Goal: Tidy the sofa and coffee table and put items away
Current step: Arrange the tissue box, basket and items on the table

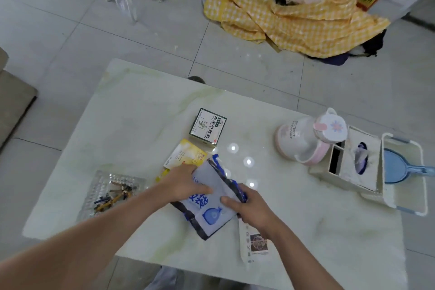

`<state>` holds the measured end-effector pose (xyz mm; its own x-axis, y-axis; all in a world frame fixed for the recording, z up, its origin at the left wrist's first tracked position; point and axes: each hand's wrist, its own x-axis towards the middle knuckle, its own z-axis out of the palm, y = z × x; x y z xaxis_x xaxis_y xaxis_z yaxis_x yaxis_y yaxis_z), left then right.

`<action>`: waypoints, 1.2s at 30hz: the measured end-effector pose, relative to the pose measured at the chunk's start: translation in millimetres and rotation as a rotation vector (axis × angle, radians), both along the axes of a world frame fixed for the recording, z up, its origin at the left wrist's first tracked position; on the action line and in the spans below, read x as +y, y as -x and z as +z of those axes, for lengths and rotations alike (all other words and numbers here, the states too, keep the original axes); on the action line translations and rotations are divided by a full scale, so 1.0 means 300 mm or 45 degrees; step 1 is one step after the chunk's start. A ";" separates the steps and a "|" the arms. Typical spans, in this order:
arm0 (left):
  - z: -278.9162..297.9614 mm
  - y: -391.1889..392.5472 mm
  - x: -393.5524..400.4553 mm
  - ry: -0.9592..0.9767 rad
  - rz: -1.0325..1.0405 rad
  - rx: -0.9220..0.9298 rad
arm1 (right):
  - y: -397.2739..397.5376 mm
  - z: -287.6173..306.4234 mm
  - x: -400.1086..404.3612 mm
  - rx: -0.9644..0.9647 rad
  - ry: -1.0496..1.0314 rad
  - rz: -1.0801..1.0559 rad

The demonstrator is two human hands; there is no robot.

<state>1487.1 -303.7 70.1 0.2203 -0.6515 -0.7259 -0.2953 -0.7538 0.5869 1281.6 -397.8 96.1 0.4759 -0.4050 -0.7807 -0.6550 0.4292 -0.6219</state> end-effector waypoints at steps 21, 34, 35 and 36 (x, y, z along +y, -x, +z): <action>0.372 0.525 -1.049 0.763 -0.246 -0.186 | 0.720 0.113 -0.781 -0.231 0.280 -1.578; 0.024 0.120 -0.690 -0.008 -0.330 -0.835 | 0.693 -0.105 -0.669 0.385 0.317 -1.524; -0.002 0.079 -0.659 -0.090 -0.374 -0.875 | 0.669 -0.120 -0.614 0.488 0.336 -1.416; -0.025 0.046 -0.630 -0.155 -0.405 -0.903 | 0.644 -0.139 -0.552 0.594 0.361 -1.247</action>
<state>1473.4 -492.6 62.6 0.4738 -0.6861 -0.5521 -0.7811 -0.6169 0.0964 1088.3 -563.5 54.5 -0.4604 -0.6357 -0.6196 -0.3069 0.7689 -0.5609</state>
